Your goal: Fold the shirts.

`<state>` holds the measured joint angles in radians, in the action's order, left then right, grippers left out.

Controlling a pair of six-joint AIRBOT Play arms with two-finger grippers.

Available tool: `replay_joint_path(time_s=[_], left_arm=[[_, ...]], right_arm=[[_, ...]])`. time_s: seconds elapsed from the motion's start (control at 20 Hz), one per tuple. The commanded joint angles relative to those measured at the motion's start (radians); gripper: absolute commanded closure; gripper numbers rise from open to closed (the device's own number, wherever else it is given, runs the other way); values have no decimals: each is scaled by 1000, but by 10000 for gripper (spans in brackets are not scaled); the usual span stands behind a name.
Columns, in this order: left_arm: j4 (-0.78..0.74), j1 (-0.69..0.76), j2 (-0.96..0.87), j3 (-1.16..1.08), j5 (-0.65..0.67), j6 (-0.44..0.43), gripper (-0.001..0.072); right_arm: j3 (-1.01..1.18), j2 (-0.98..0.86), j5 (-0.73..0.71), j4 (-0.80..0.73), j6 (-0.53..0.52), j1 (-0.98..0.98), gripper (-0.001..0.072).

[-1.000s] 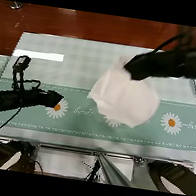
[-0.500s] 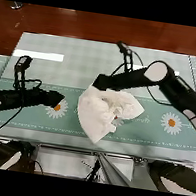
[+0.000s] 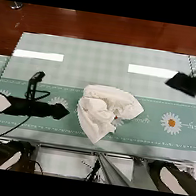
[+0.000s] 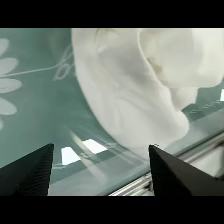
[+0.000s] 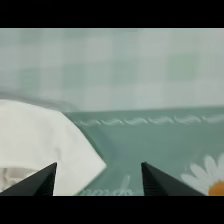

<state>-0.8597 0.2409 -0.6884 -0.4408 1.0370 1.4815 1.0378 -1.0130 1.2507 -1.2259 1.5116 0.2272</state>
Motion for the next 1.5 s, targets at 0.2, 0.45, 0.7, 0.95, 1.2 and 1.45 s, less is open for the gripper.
replay_joint_path(time_s=[0.2, 0.45, 0.7, 0.95, 1.2, 1.45], left_arm=[[626, 232, -424, -18, -249, -542, 5], [605, 193, -697, -227, -39, -589, 647], [526, 72, -732, -298, 121, -598, 688], [526, 43, -731, -298, 127, -598, 688], [526, 24, -728, -315, 151, -598, 689], [525, -150, -593, -628, 235, -499, 691]], right_arm=[[-536, 161, -144, 240, -69, 60, 98], [-547, 103, -225, 235, -53, -118, 97], [-546, -17, -362, 354, -71, -213, 98], [-486, -197, -443, 557, -175, -300, 98], [-306, -307, -382, 590, -227, -332, 671], [212, -223, -269, 446, -154, -296, 673]])
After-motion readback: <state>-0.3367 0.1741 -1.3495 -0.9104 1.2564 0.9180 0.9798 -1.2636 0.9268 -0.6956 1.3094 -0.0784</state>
